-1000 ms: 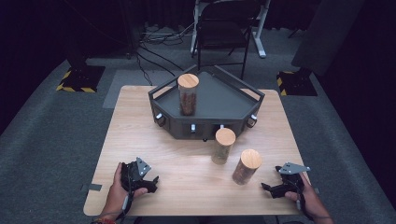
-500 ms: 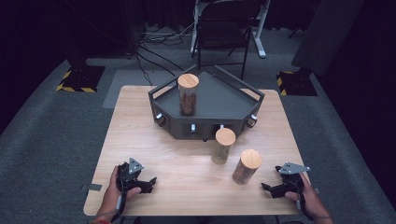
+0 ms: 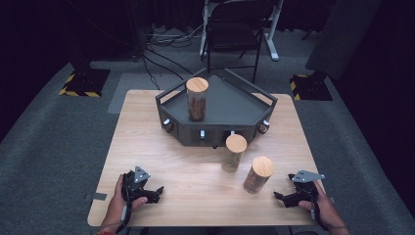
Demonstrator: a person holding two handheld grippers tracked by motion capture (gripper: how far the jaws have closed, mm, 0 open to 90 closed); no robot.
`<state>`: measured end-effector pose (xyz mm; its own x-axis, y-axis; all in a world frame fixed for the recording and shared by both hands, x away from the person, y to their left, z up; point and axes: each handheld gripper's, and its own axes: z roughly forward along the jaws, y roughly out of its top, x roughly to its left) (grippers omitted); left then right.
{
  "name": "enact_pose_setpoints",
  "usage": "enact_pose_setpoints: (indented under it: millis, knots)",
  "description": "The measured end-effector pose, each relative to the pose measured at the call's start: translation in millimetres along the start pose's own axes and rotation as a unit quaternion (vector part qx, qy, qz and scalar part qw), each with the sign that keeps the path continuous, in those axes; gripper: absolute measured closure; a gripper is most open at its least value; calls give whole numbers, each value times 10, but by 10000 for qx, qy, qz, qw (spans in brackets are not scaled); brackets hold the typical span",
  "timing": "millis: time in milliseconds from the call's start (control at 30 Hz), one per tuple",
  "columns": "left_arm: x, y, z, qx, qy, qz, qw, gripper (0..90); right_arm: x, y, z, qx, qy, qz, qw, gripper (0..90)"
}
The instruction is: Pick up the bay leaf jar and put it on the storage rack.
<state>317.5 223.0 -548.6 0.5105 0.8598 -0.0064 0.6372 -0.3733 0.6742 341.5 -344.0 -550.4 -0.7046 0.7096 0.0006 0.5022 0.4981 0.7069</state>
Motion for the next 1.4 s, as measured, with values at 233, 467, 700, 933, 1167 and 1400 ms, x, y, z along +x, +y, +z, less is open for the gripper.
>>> enact_pose_setpoints:
  millis: [233,467,700,933,1167,1400]
  knots:
    - [2,2,1,3,-5,11,10000,3,-1,1,0,-1,2,-3,10000,0]
    - [3,2,2,2,-9,17,10000,3,-1,1,0,1,2,-2,10000,0]
    - [4,2,2,2,-14,23,10000,3,6,-8,-9,2,-10,9,10000,0]
    - [6,3,3,2,-21,29,10000,3,10,-9,-9,-4,-21,15,10000,0]
    - [8,4,3,1,-27,36,10000,3,-14,-4,-19,58,17,-18,10000,0]
    - [9,4,4,3,-32,40,10000,3,-42,9,-56,214,-101,72,9997,19]
